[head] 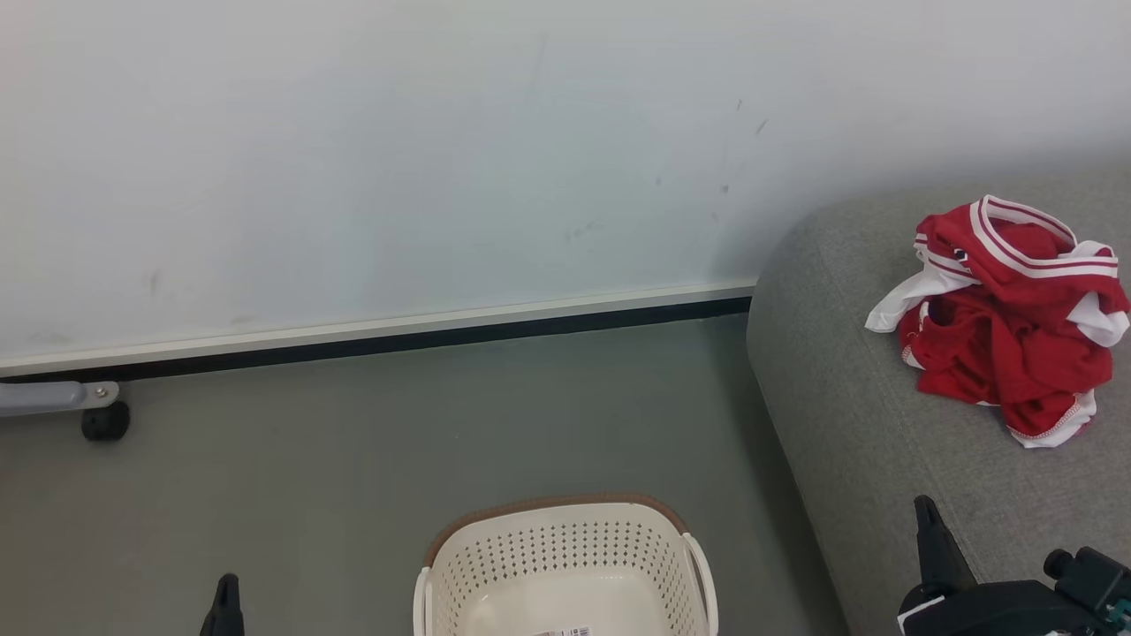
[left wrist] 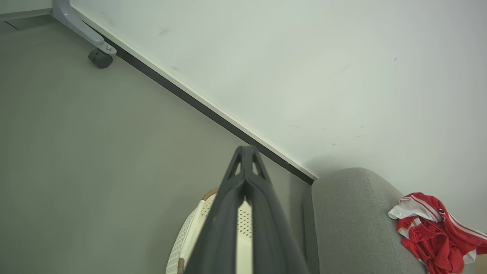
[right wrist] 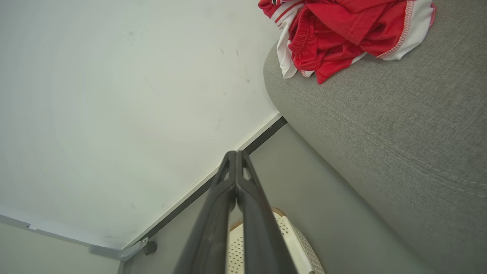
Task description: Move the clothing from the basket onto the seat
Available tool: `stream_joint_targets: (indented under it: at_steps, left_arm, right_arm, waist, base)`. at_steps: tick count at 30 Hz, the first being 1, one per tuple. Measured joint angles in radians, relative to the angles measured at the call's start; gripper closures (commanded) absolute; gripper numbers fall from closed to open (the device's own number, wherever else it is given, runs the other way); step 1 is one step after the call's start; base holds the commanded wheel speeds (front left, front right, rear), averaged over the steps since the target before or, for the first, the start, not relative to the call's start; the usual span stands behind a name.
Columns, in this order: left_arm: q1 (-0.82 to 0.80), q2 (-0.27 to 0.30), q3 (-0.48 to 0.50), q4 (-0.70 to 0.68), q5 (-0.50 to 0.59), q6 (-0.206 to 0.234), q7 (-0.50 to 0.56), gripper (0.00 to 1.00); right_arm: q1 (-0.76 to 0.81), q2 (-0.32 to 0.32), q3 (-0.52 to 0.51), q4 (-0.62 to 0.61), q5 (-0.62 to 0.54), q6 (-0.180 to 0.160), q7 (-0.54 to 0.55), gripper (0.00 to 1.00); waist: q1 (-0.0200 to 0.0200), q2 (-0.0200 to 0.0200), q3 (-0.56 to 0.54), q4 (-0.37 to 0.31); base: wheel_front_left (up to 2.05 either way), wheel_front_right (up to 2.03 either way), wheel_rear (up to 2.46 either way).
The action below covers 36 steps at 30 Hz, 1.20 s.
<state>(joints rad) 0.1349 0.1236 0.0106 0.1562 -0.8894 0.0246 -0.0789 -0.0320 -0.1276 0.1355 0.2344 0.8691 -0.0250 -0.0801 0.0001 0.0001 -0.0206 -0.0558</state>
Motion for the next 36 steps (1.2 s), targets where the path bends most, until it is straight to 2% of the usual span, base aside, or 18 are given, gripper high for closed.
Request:
stream_joint_targets:
  at_steps: [36]
  left_arm:
    - [-0.132,-0.052,0.05,0.088,-0.446,-0.096,0.125,1.0]
  right_arm:
    - [-0.03,0.052,-0.172,0.04,0.467,0.091,0.124,1.0]
  waist:
    - [-0.0001,0.0,0.014,0.036]
  base:
    - [0.0,0.0,0.0]
